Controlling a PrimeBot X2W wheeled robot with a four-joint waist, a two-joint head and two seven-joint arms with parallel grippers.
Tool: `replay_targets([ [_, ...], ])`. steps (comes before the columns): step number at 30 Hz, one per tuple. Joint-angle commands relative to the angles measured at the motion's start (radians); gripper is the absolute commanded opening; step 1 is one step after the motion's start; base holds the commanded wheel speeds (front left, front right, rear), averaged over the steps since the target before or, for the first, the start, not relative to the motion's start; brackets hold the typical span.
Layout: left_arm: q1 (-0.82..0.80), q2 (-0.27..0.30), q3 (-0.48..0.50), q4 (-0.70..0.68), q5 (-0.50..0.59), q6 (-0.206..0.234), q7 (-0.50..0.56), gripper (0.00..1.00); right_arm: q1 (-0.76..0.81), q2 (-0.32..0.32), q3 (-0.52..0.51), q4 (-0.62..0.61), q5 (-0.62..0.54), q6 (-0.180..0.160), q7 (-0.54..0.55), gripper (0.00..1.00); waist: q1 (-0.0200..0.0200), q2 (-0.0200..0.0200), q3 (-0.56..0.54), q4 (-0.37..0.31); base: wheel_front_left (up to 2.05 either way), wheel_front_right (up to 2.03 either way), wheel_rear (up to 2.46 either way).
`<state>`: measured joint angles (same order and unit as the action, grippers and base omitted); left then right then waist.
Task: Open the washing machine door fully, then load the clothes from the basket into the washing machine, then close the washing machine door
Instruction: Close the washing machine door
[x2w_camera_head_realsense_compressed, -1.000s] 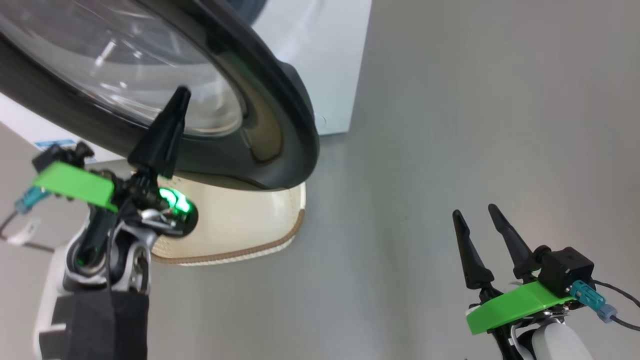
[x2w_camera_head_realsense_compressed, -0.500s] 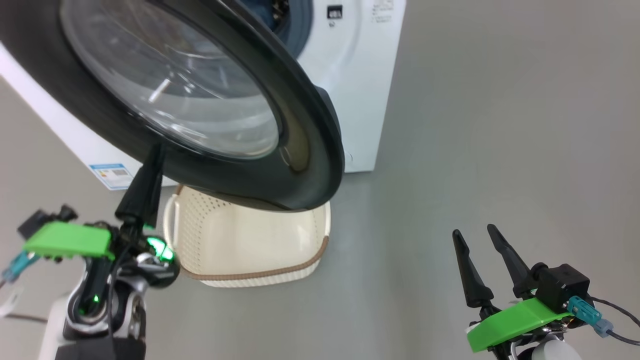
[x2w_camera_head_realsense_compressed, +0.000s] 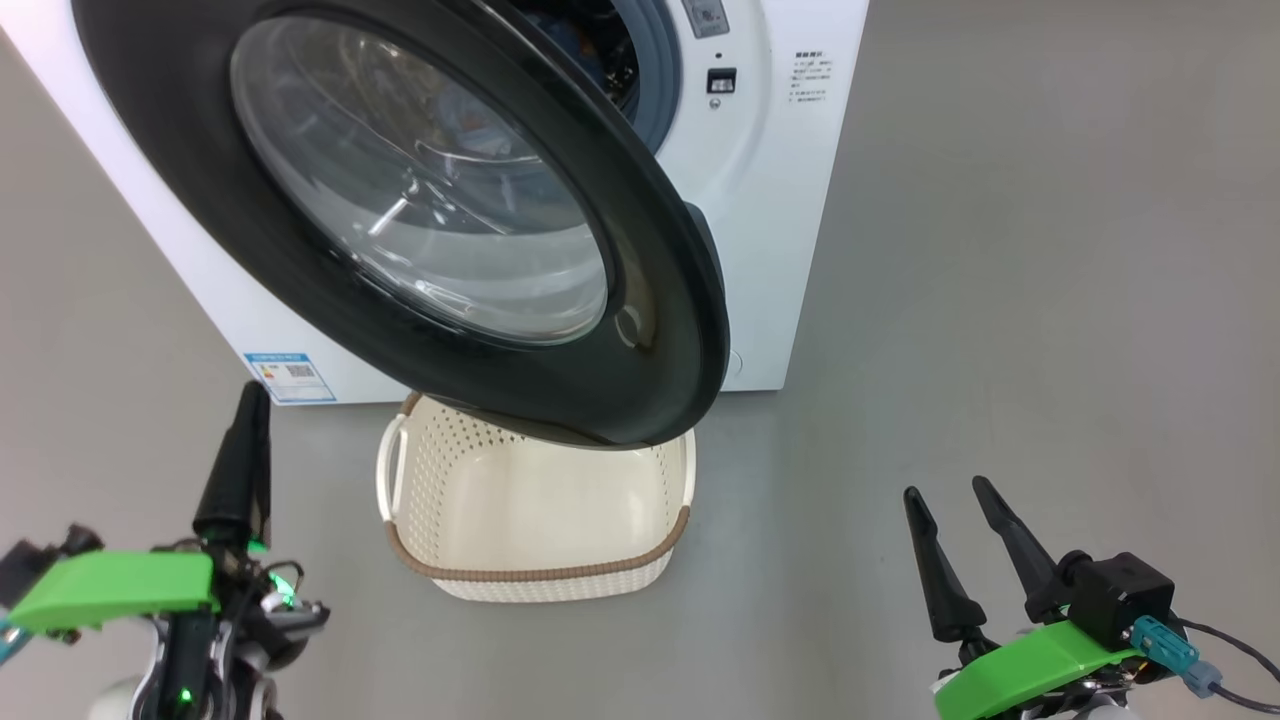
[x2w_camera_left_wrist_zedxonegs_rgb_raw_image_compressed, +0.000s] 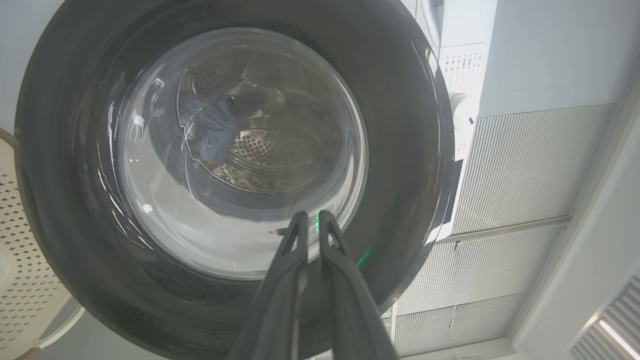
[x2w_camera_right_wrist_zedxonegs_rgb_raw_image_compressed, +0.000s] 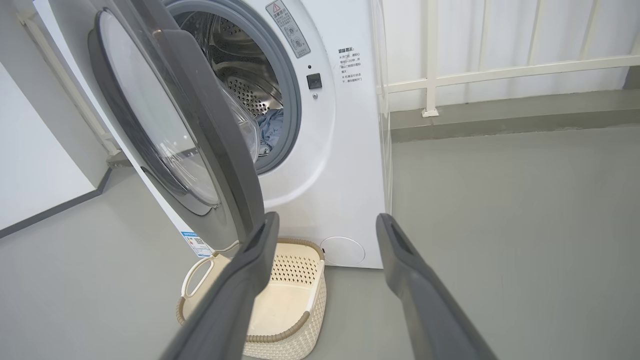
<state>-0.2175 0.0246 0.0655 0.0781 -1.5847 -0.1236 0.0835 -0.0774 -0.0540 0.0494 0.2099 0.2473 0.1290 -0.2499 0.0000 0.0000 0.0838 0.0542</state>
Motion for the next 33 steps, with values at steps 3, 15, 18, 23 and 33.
replay_targets([
  [3, 0.023, 0.029, 0.033, -0.040, 0.027, -0.007, -0.019, 1.00, 0.012, 0.002, 0.027, -0.023, -0.011, 0.002, -0.012, 1.00, 0.0000, 0.0000, -0.016, 0.005, 0.00, 0.00, 0.00],
  [15, 0.097, 0.115, -0.028, -0.083, 0.233, -0.007, -0.201, 1.00, 0.020, -0.001, 0.036, -0.030, -0.031, 0.002, -0.012, 1.00, 0.0000, 0.0000, -0.035, 0.001, 0.00, 0.00, 0.00],
  [18, 0.111, 0.183, -0.081, -0.077, 0.368, -0.007, -0.296, 1.00, 0.021, -0.001, 0.037, -0.034, -0.034, 0.002, -0.012, 1.00, 0.0000, 0.0000, -0.037, -0.001, 0.00, 0.00, 0.00],
  [23, 0.112, 0.224, -0.076, -0.040, 0.663, -0.007, -0.344, 1.00, 0.022, -0.001, 0.039, -0.043, -0.039, 0.002, -0.012, 1.00, 0.0000, 0.0000, -0.036, -0.003, 0.00, 0.00, 0.00],
  [33, 0.152, 0.133, 0.043, -0.097, 1.141, -0.007, -0.345, 1.00, 0.025, 0.000, 0.036, -0.058, -0.045, 0.002, -0.012, 1.00, 0.0000, 0.0000, -0.034, -0.011, 0.00, 0.00, 0.00],
])
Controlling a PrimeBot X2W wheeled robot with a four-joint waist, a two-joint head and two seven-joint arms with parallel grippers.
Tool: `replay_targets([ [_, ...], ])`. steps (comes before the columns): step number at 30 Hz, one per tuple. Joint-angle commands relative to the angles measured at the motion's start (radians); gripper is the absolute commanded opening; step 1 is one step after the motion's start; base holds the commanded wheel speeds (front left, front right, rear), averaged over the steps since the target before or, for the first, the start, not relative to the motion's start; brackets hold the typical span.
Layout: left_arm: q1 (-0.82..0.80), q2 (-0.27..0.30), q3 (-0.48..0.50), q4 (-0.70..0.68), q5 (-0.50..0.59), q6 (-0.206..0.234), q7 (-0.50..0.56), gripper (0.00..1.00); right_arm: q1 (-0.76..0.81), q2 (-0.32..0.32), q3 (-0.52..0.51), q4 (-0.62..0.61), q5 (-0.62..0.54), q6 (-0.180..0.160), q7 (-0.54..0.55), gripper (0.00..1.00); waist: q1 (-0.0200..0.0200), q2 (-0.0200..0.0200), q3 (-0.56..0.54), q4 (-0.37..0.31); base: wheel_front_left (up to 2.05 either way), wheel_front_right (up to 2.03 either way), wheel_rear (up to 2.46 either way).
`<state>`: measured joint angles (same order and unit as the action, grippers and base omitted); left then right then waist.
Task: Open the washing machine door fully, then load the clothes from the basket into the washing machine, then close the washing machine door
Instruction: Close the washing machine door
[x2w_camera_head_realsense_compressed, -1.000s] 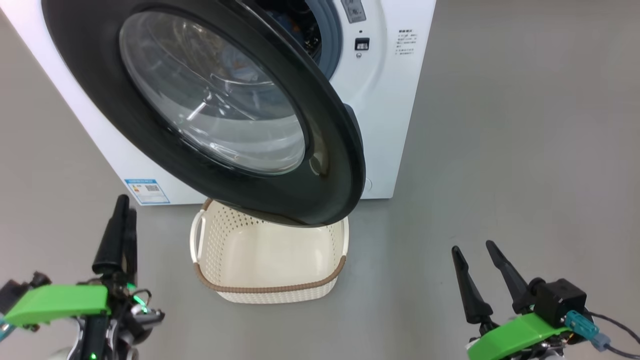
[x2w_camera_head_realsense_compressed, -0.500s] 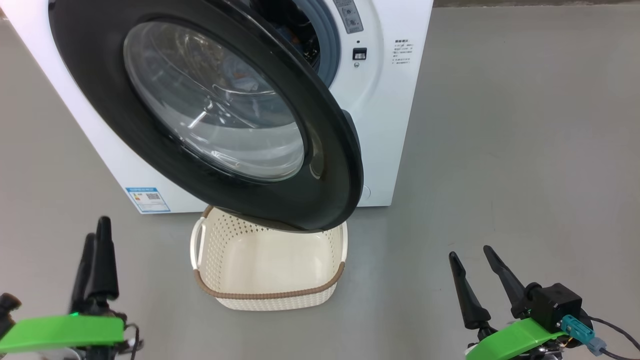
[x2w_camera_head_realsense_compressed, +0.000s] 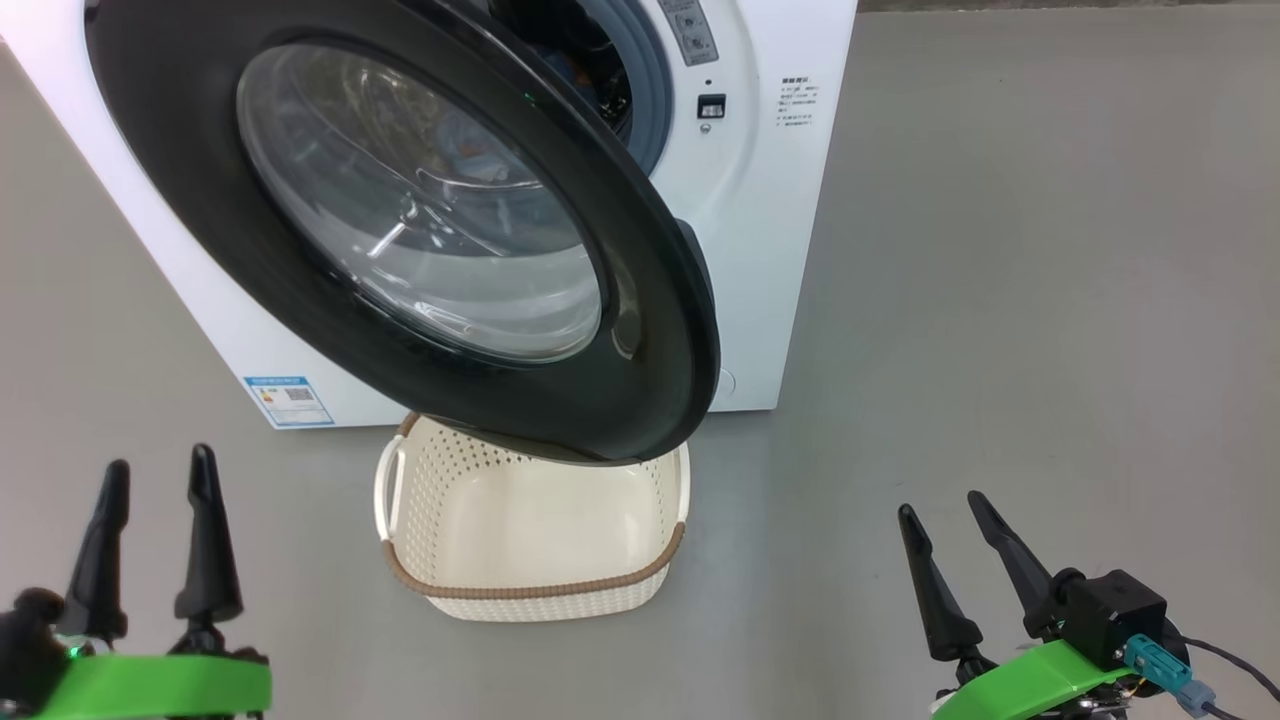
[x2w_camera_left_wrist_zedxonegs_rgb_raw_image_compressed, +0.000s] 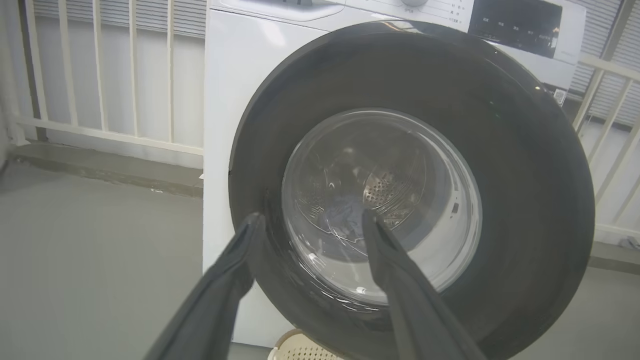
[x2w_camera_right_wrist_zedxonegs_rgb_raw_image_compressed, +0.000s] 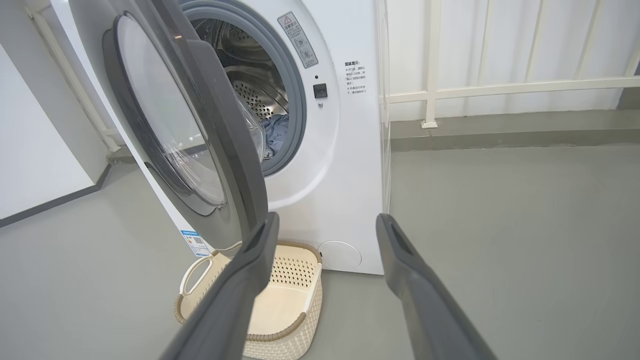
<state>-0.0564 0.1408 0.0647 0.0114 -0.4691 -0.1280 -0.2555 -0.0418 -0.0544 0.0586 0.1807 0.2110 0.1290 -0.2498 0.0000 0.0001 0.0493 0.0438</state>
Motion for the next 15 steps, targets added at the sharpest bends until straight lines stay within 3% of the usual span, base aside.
replay_targets([
  [1, -0.001, 0.013, 0.048, -0.029, 0.070, -0.003, -0.006, 1.00, -0.010, 0.000, 0.026, -0.030, -0.009, 0.002, -0.012, 1.00, 0.0000, -0.0001, 0.001, -0.001, 0.00, 0.00, 0.00],
  [7, 0.043, -0.031, 0.066, -0.026, 0.205, -0.003, -0.006, 1.00, -0.012, 0.001, 0.026, -0.033, -0.013, 0.002, -0.012, 1.00, 0.0000, -0.0001, 0.002, -0.006, 0.00, 0.00, 0.00],
  [15, 0.084, -0.061, 0.047, 0.009, 0.265, -0.003, -0.006, 1.00, -0.013, 0.002, 0.020, -0.047, -0.022, 0.002, -0.012, 1.00, 0.0000, -0.0001, 0.003, -0.011, 0.00, 0.00, 0.00],
])
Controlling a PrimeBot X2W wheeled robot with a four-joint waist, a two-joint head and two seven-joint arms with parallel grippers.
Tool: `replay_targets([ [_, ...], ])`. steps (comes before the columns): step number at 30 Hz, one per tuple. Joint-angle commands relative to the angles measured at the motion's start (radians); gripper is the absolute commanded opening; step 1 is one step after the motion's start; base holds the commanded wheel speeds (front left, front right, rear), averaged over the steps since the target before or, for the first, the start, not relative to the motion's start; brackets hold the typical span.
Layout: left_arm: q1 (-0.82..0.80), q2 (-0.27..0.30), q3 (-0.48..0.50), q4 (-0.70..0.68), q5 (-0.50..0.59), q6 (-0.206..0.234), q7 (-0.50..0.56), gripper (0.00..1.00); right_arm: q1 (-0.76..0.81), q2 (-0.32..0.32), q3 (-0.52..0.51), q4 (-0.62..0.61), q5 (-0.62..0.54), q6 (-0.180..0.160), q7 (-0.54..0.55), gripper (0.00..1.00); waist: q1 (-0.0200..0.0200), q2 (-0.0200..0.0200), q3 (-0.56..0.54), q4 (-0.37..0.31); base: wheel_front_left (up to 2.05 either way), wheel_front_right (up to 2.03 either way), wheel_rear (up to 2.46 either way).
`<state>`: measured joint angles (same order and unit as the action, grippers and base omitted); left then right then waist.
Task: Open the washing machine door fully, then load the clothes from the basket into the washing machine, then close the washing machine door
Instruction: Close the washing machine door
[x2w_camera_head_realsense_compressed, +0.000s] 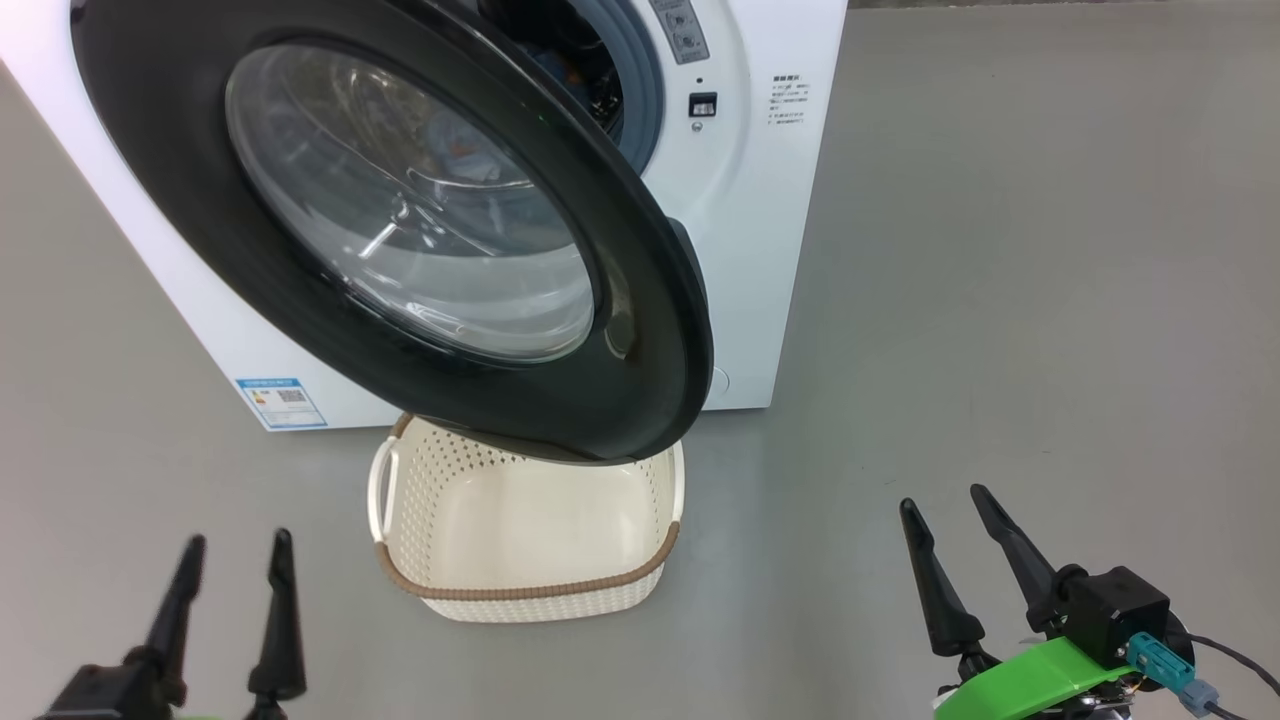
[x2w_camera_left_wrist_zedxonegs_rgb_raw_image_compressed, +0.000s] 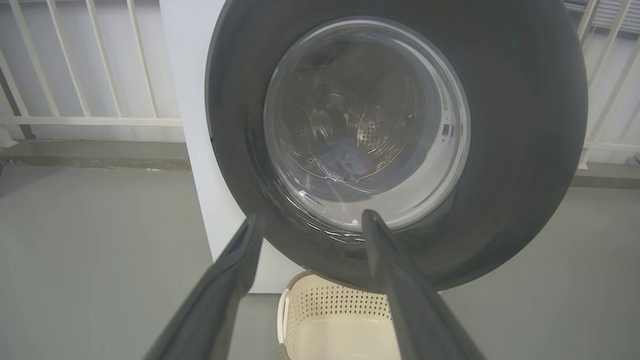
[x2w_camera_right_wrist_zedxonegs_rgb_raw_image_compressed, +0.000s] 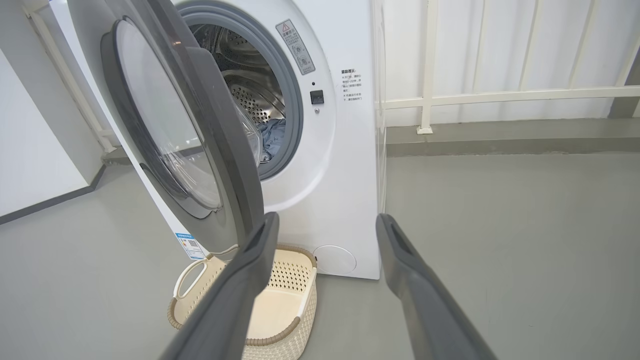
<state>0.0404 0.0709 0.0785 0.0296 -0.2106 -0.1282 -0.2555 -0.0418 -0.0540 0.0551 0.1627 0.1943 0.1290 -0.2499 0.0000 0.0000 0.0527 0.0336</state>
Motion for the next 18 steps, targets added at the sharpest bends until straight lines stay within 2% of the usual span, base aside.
replay_targets([
  [1, -0.011, 0.007, 0.034, 0.004, 0.012, -0.002, -0.006, 1.00, -0.013, 0.001, 0.023, -0.029, -0.006, 0.002, -0.012, 1.00, 0.0000, 0.0000, 0.000, -0.001, 0.00, 0.00, 0.00],
  [18, -0.015, -0.005, 0.030, 0.068, 0.050, -0.002, -0.006, 1.00, -0.022, 0.003, 0.016, -0.039, -0.011, 0.002, -0.012, 1.00, 0.0000, 0.0000, 0.002, -0.017, 0.00, 0.00, 0.00],
])
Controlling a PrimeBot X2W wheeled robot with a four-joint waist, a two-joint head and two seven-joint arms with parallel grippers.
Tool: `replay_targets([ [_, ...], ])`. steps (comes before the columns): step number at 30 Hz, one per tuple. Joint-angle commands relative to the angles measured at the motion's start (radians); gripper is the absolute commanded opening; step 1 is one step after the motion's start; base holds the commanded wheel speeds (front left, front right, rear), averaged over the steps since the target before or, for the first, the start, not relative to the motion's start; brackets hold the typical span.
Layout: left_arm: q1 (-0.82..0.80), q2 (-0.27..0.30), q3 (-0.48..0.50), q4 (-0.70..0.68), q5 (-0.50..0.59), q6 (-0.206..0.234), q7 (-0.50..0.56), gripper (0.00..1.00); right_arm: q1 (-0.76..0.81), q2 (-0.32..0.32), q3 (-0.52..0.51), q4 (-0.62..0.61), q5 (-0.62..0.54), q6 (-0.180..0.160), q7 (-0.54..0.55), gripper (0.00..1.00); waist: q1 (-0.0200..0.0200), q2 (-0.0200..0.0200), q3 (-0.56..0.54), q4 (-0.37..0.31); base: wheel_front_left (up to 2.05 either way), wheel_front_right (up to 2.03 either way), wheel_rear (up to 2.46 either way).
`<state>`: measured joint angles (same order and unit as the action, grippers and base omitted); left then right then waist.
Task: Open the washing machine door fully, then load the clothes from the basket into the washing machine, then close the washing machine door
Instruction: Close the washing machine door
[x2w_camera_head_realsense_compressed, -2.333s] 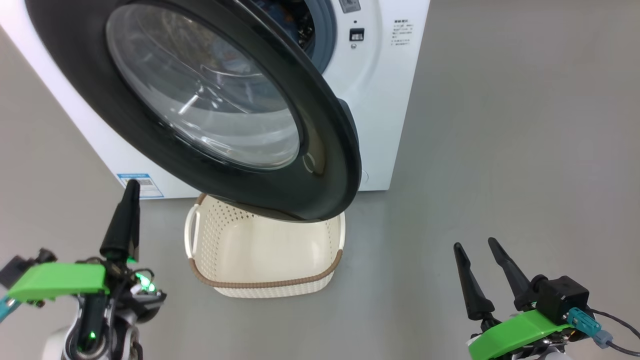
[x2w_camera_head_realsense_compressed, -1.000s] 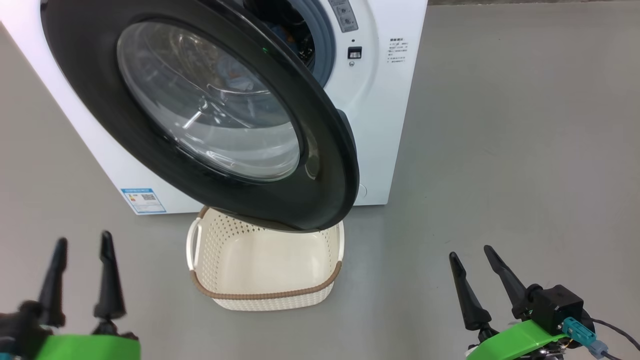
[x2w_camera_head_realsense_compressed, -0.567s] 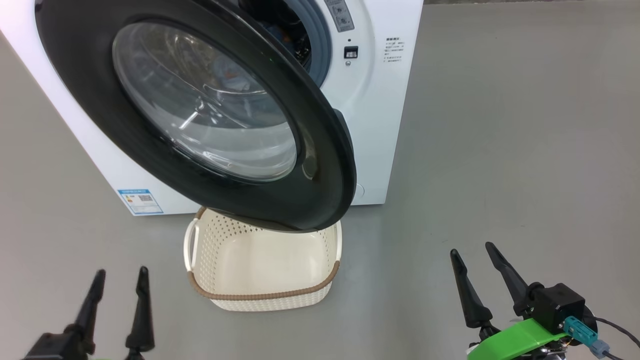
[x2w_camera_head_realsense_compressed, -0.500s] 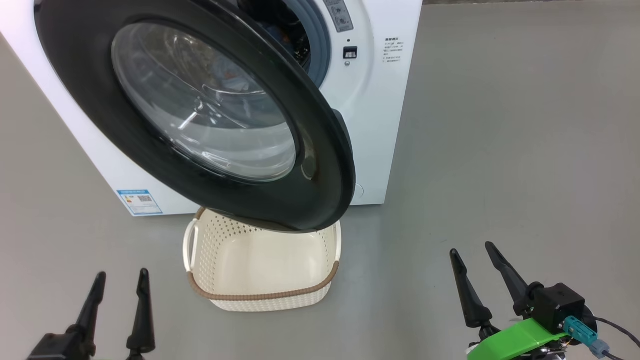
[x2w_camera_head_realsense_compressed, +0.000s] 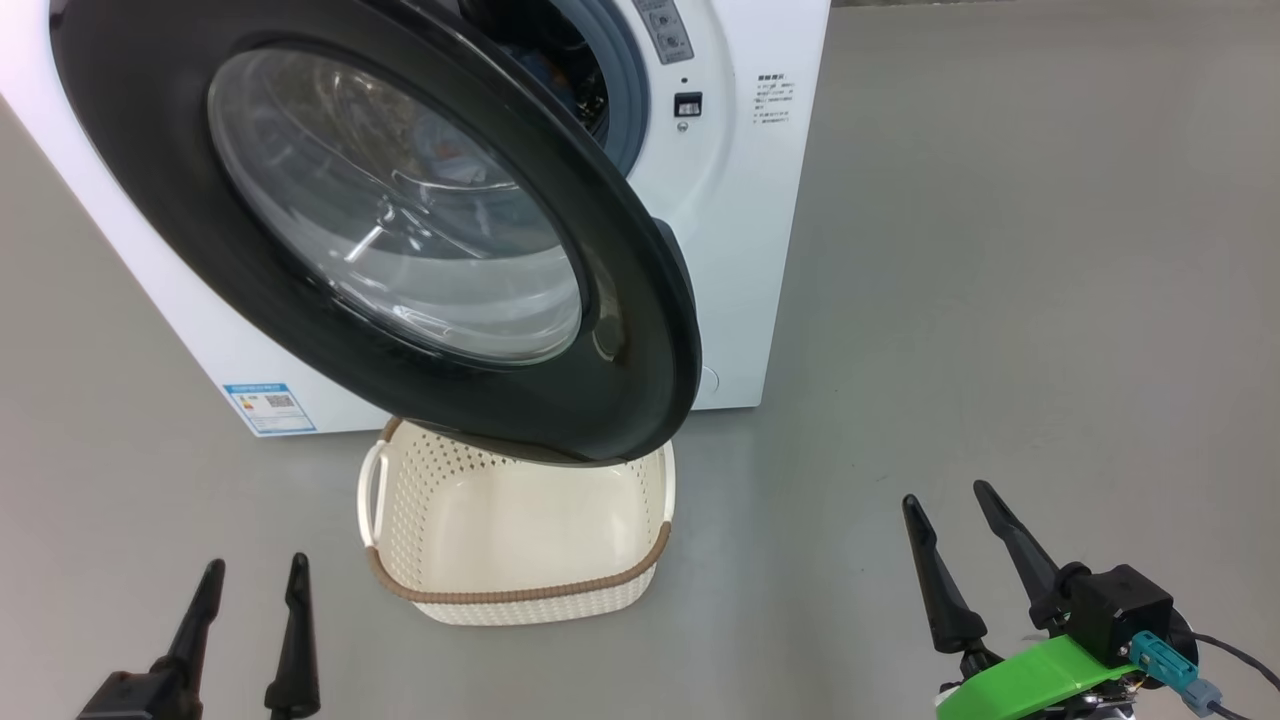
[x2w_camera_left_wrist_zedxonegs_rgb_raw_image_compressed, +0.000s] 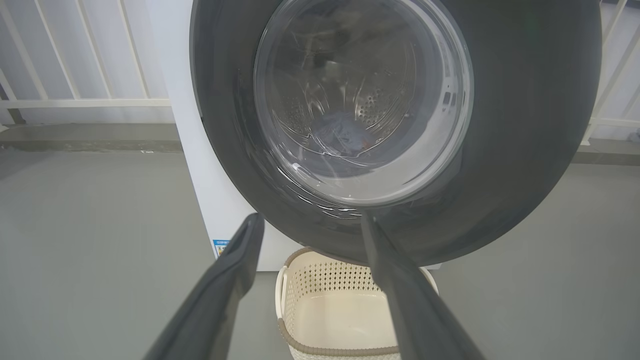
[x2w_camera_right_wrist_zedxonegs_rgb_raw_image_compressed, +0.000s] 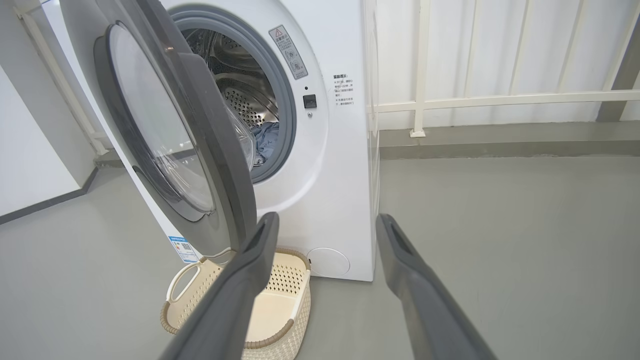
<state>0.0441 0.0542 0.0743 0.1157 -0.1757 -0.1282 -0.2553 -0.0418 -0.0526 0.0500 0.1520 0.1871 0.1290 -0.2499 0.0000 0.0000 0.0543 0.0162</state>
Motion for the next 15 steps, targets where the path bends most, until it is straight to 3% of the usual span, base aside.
replay_targets([
  [1, -0.019, 0.011, 0.035, -0.018, 0.016, -0.002, -0.006, 1.00, -0.022, 0.002, 0.021, -0.028, -0.003, 0.002, -0.012, 1.00, 0.0000, 0.0000, 0.000, 0.001, 0.00, 0.00, 0.00],
  [15, -0.021, 0.003, 0.039, -0.022, 0.008, -0.002, -0.006, 1.00, -0.021, 0.002, 0.020, -0.025, -0.005, 0.002, -0.012, 1.00, 0.0000, 0.0000, 0.001, 0.007, 0.00, 0.00, 0.00],
])
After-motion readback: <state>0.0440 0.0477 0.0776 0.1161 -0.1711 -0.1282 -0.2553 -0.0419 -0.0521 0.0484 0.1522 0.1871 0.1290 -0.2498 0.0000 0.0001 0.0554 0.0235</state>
